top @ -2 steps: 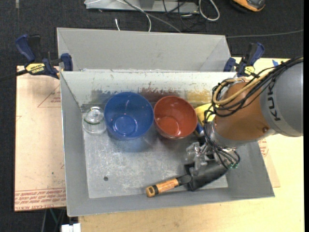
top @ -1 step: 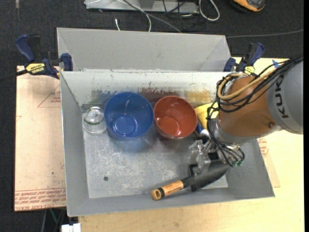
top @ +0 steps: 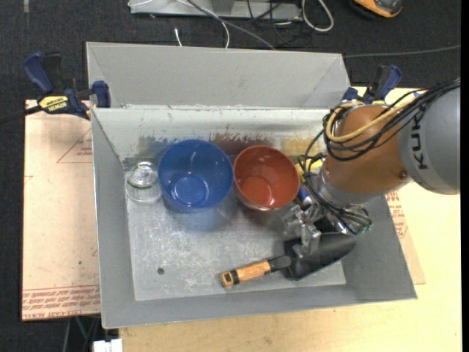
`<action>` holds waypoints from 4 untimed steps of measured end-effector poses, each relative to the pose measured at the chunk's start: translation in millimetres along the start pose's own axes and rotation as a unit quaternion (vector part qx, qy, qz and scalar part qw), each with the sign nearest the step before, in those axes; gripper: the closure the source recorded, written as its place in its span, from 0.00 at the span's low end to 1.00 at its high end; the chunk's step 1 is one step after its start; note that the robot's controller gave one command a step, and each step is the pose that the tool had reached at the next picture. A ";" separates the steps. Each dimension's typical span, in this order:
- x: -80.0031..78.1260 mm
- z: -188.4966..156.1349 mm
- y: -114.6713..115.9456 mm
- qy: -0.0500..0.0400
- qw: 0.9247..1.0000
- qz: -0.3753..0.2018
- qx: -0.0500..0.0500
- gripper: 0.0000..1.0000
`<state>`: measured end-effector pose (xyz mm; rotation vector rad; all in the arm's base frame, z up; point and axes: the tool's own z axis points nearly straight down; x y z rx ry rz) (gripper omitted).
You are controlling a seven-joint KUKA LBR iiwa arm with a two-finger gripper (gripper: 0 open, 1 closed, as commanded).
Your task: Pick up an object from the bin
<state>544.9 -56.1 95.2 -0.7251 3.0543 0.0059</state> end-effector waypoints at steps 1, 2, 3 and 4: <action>38.5 -135.9 27.4 -0.003 0.989 0.149 0.001 1.00; 38.5 -135.8 27.3 -0.003 0.989 0.150 0.001 1.00; 1.1 -132.9 31.0 -0.005 0.995 0.097 0.001 1.00; 25.3 -122.8 36.3 -0.002 0.991 0.131 0.000 1.00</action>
Offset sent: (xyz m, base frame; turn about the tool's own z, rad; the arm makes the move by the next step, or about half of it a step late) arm 0.0000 0.0000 0.0000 0.0000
